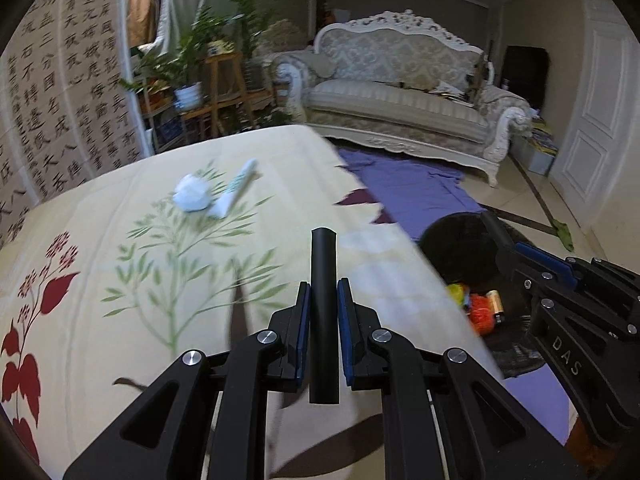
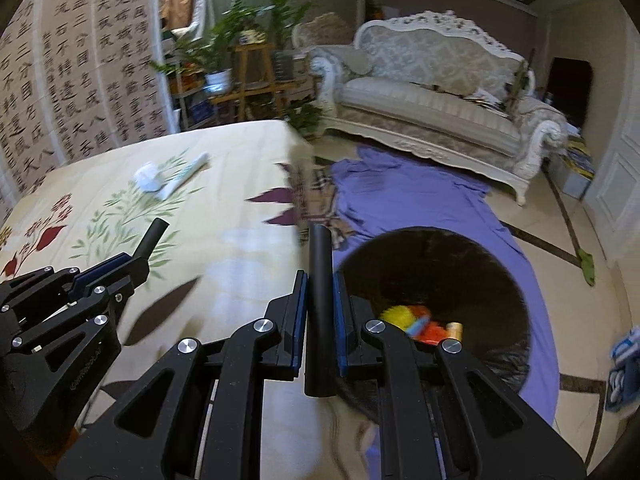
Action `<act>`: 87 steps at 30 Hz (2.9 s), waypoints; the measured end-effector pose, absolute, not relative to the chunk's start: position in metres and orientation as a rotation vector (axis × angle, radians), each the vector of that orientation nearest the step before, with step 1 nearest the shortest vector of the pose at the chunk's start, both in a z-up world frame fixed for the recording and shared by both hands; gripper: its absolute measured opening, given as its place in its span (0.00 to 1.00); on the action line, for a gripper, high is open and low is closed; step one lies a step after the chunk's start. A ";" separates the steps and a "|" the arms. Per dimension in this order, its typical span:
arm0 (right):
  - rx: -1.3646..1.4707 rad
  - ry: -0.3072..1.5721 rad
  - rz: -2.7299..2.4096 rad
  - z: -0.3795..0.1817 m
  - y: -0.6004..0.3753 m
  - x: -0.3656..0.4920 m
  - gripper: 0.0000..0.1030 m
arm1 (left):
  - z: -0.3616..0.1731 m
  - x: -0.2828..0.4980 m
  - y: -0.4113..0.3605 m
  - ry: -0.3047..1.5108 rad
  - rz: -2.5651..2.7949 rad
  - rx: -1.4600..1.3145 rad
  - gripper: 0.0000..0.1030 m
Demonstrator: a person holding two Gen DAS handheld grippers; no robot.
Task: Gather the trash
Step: 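Carry both black foam tubes over the black bin, then open both tools to drop the foam tubes into the bin, then move both open tools back over the tissue and tube on the bed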
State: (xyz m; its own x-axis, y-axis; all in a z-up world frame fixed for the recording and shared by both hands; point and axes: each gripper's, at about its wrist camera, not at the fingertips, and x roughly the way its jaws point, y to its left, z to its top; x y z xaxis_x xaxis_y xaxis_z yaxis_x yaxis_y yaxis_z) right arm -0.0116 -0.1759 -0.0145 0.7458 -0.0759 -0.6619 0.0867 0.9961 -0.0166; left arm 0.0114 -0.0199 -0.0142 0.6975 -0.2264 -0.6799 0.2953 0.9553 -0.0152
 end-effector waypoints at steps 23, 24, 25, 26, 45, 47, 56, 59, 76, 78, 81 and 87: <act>0.110 0.678 -0.315 -0.025 -0.288 -0.014 0.12 | -0.015 0.031 -0.144 0.691 -0.446 0.210 0.14; 0.112 0.681 -0.314 -0.027 -0.290 -0.012 0.12 | -0.016 0.033 -0.147 0.694 -0.447 0.214 0.14; 0.113 0.683 -0.314 -0.028 -0.292 -0.010 0.12 | -0.018 0.037 -0.151 0.698 -0.446 0.221 0.14; 0.116 0.687 -0.314 -0.030 -0.294 -0.008 0.12 | -0.019 0.038 -0.154 0.700 -0.446 0.225 0.14; 0.182 0.745 -0.346 -0.060 -0.322 0.020 0.15 | -0.042 0.072 -0.185 0.778 -0.409 0.274 0.15; 0.182 0.744 -0.353 -0.061 -0.323 0.019 0.20 | -0.043 0.073 -0.187 0.787 -0.409 0.276 0.22; 0.193 0.722 -0.392 -0.057 -0.331 0.015 0.42 | -0.038 0.069 -0.182 0.767 -0.392 0.269 0.60; 0.194 0.721 -0.398 -0.055 -0.332 0.013 0.45 | -0.037 0.067 -0.179 0.761 -0.377 0.274 0.68; 0.166 0.746 -0.232 -0.049 -0.269 0.038 0.54 | -0.024 0.077 -0.069 0.769 -0.157 0.176 0.72; 0.157 0.753 -0.193 -0.048 -0.252 0.046 0.54 | -0.024 0.079 -0.051 0.771 -0.118 0.165 0.72; 0.135 0.757 -0.139 -0.046 -0.228 0.058 0.54 | -0.025 0.082 -0.022 0.773 -0.051 0.156 0.72; 0.089 0.762 -0.031 -0.038 -0.177 0.082 0.54 | -0.028 0.091 0.035 0.782 0.066 0.113 0.72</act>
State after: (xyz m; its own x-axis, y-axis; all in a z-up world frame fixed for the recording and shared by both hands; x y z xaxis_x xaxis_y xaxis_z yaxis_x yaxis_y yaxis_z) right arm 0.0818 -0.1770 -0.0381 0.7229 0.0039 -0.6910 0.0608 0.9958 0.0692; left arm 0.0909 0.0353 -0.0279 0.7081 0.1015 -0.6988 -0.0176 0.9918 0.1262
